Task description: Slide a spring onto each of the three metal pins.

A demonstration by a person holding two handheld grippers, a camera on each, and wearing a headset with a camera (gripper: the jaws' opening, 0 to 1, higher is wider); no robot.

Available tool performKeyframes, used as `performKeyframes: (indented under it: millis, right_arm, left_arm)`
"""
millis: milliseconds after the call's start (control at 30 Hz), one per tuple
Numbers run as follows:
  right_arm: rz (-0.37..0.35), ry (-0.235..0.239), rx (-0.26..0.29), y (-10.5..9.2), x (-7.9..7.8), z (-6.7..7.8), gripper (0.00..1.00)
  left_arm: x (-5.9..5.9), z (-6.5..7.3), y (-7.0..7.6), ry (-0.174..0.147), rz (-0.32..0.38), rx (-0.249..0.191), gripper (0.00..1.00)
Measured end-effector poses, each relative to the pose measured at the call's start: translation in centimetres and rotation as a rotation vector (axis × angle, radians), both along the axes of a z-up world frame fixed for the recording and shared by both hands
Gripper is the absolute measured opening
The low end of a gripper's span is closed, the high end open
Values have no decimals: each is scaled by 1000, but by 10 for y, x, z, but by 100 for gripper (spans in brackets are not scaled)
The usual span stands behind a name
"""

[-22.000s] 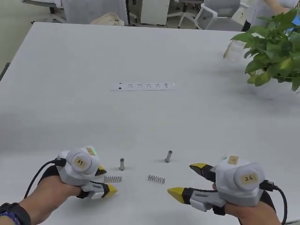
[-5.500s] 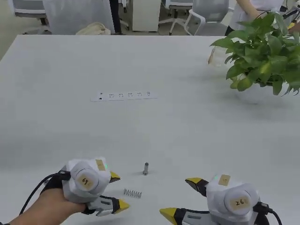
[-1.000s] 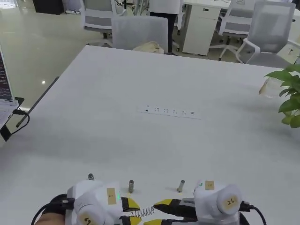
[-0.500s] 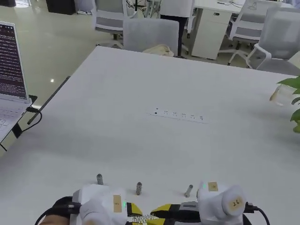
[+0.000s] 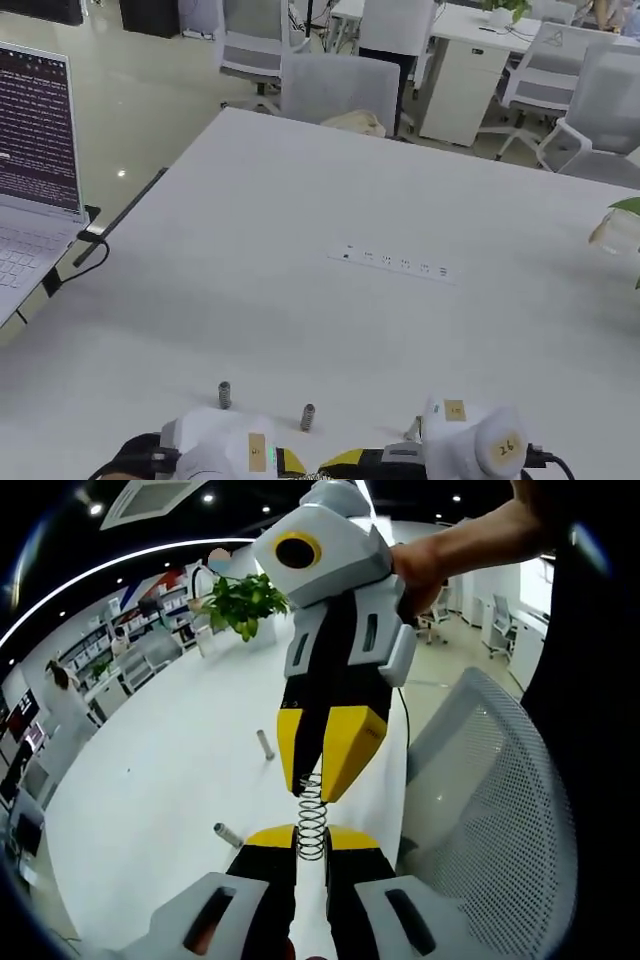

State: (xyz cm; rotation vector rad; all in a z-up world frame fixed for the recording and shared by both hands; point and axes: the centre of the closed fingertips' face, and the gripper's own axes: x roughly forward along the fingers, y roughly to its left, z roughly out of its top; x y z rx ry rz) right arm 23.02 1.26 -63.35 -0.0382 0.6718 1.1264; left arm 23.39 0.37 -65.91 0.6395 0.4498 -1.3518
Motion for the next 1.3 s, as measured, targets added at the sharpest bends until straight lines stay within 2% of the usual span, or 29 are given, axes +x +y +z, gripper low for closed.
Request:
performKeyframes:
  millis: [200,633,1000,1133,1300]
  right_arm:
    - [-4,-16,-23,0,2,2,8]
    - [-7,-33,-61,-7,3,7,8]
    - [48,-61,-121,-12,3,7,10]
    - [87,-66,-161,-14,3,3,11]
    - [118,-78,-179,-8,4,4,13]
  left_arm:
    - [3,2,1,0,5,-19,2]
    - [3,9,-7,-9,-11,-49,2]
    - [3,12,-9,-15,-23,-58,2]
    - [4,15,-9,-18,-21,-70,2]
    - [7,18,-6,-23,-9,-81,2]
